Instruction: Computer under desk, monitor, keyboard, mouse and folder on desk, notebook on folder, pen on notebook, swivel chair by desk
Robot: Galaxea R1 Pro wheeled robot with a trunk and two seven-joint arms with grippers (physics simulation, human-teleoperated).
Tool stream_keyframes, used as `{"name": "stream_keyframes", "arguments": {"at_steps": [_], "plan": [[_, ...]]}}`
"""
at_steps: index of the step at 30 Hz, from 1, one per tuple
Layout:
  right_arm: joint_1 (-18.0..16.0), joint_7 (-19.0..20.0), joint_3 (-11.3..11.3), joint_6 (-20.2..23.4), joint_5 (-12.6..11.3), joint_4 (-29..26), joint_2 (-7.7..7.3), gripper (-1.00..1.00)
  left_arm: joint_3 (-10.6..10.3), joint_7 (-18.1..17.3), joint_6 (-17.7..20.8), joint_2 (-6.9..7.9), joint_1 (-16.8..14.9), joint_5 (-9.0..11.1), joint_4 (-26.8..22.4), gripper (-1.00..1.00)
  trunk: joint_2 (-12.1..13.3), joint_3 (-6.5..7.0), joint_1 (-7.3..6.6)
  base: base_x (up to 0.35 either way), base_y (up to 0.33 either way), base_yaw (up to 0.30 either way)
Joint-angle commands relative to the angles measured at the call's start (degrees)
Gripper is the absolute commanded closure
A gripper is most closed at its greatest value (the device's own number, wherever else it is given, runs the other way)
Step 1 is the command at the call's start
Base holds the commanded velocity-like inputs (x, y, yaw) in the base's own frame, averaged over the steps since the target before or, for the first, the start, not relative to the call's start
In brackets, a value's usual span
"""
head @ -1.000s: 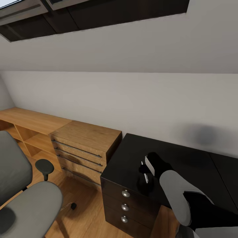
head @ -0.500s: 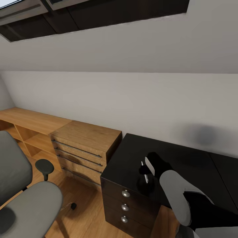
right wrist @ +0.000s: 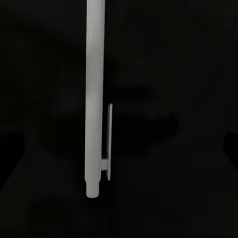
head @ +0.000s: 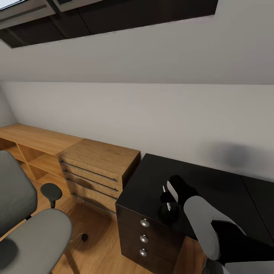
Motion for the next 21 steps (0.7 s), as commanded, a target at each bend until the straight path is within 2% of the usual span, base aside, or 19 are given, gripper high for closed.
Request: {"name": "stream_keyframes", "arguments": {"at_steps": [1, 21], "plan": [[-0.03, 0.06, -0.48, 0.46, 0.51, -0.09, 0.07, -1.0, 0.08, 0.14, -0.02, -0.01, 0.03, -0.15, -0.11, -1.0, -0.03, -0.05, 0.0, 0.0, 0.0, 0.0], [-0.03, 0.08, -0.48, 1.42, 0.49, -0.08, 0.15, -1.0, 0.16, 0.14, -0.02, -0.01, 0.03, -0.14, -0.11, -1.0, -0.03, -0.05, 0.0, 0.0, 0.0, 0.0]]}}
